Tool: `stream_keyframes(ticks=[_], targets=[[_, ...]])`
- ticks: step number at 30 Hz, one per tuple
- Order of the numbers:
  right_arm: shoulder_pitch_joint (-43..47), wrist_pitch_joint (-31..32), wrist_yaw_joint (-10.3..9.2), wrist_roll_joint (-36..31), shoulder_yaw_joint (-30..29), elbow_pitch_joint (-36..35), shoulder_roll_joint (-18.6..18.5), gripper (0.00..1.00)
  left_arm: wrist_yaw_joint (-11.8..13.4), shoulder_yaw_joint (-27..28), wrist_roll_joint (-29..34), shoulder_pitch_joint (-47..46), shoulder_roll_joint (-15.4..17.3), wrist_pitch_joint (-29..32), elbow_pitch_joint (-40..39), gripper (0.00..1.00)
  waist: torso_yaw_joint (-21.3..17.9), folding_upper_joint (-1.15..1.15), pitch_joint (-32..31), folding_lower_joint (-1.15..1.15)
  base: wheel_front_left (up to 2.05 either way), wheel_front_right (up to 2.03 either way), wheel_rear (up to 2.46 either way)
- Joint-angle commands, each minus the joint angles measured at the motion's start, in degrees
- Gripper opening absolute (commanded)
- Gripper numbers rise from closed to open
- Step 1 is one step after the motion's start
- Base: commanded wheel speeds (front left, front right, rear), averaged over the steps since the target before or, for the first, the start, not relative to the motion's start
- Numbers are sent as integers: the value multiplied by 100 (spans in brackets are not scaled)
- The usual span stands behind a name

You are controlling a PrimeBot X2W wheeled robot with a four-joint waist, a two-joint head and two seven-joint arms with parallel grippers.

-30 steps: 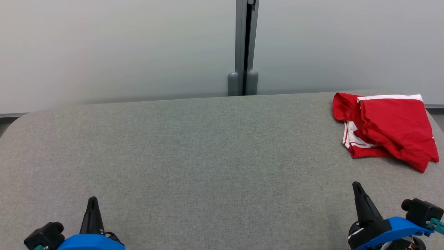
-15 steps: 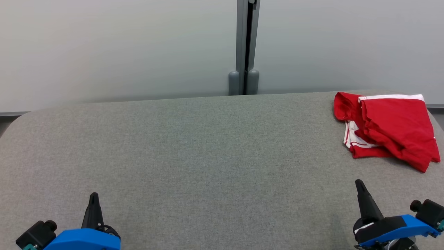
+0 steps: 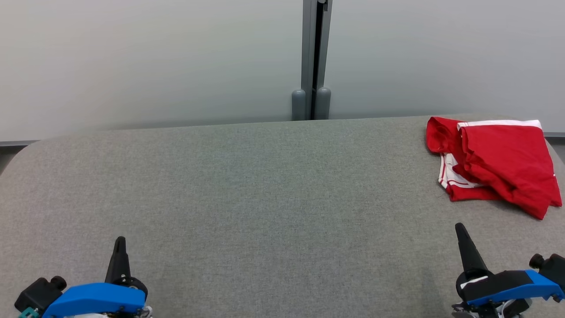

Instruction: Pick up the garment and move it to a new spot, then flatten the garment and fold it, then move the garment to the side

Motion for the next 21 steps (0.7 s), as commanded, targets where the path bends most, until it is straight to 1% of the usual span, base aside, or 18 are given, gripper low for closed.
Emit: stream_keyframes(ticks=[1,21], targets=[[-161,30,2,156,-23,-92,-42,0,-25,41,-143,-178,0,28,-74,0,1,0,1,0,0,0,0],[-218,216,2,1422,-74,-113,-48,0,-179,148,-1344,-323,-59,297,-86,0,24,0,23,0,0,0,0]])
